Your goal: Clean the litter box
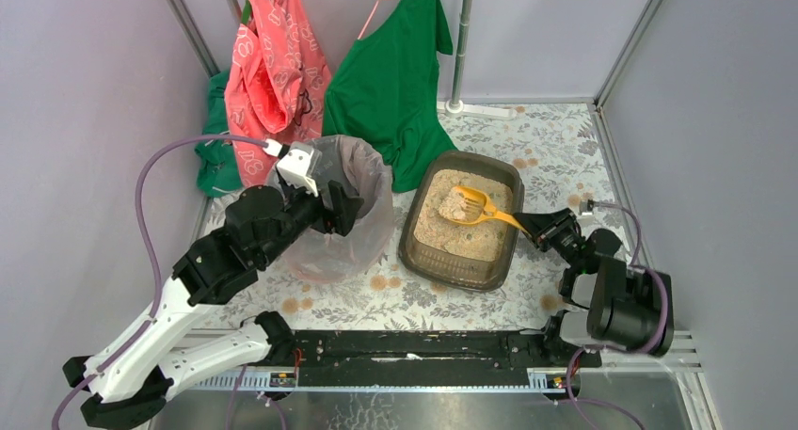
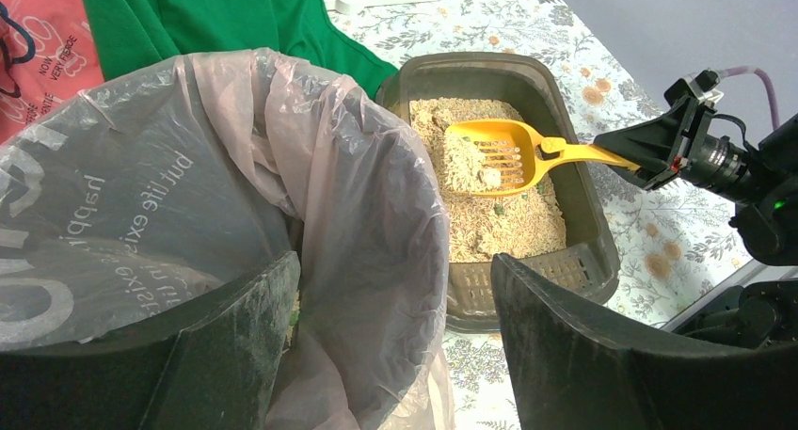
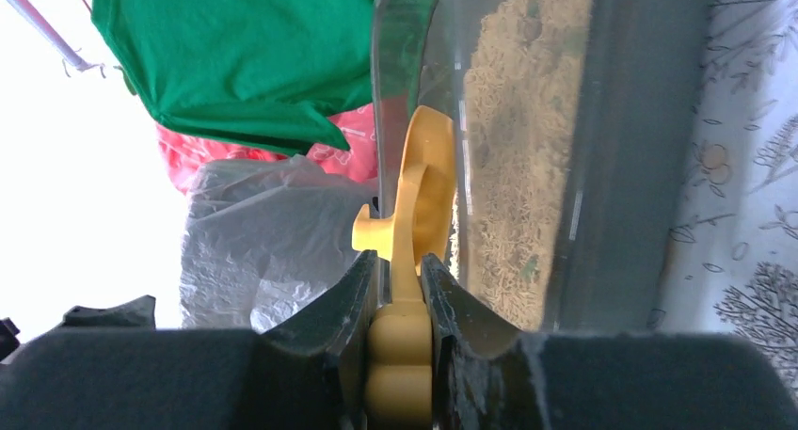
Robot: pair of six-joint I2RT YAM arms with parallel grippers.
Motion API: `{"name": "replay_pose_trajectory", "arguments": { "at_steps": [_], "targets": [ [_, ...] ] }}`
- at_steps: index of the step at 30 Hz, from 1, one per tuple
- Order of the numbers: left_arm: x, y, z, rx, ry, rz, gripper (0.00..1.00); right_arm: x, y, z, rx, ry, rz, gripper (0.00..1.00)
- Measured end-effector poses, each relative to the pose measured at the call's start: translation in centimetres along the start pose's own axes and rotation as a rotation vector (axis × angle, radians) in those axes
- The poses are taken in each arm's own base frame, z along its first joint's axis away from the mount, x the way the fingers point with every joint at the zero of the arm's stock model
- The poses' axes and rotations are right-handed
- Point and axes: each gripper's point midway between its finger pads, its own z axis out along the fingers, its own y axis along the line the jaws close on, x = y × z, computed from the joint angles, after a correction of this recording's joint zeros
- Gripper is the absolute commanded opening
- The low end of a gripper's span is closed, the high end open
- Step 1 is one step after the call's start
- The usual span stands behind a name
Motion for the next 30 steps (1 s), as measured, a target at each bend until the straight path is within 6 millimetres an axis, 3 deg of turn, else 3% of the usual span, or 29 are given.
{"name": "replay_pose_trajectory", "arguments": {
  "at_steps": [6, 13, 30],
  "targets": [
    [0.3, 0.0, 0.1, 0.001, 0.008, 0.002, 0.81, -0.6, -1.5, -0.2, 0.005, -0.026, 0.163, 0.0],
    [0.6, 0.1, 0.1, 0.0, 0.012, 0.003, 0.81, -1.5, 1.2, -1.0, -0.082, -0.064, 0.093, 0.0],
    [0.9, -0.2, 0.4, 0.011, 0.025, 0.005, 0.81, -1.5, 2.5, -2.0, -0.112, -0.064, -0.006, 0.0]
  ]
}}
